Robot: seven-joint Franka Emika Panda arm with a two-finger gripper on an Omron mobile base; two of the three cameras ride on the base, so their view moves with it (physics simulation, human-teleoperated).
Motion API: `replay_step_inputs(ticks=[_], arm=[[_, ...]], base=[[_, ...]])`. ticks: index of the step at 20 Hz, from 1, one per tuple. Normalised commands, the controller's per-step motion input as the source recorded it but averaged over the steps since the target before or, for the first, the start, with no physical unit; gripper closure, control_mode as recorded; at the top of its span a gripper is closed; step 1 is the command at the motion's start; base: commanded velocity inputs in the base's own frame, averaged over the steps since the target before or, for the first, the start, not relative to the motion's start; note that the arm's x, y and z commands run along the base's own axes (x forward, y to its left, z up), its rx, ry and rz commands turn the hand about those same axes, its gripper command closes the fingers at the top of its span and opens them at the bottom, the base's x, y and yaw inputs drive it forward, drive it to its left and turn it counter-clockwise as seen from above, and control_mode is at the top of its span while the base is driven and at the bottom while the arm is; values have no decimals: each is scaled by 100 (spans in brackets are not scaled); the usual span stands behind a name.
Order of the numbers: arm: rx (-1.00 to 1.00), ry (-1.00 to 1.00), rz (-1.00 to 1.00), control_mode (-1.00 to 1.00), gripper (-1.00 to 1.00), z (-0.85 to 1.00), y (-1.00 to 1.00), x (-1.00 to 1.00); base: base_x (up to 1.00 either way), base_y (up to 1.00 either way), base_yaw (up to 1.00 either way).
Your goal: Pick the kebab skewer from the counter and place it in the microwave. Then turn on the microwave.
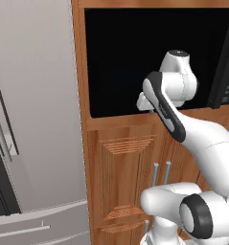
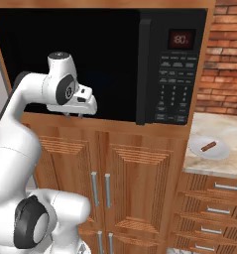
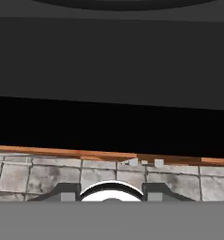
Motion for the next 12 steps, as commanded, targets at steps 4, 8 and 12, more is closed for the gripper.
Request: replay_step_inputs(ticks=[4,8,12], arm=[[0,-13,3,-100,-100,0,-3,-3],[0,-38,4,-100,-100,1,-22,-24],[0,-46,1,-100,-100,4,-31,-37]], base=[[0,0,0],[0,0,0],[0,0,0]])
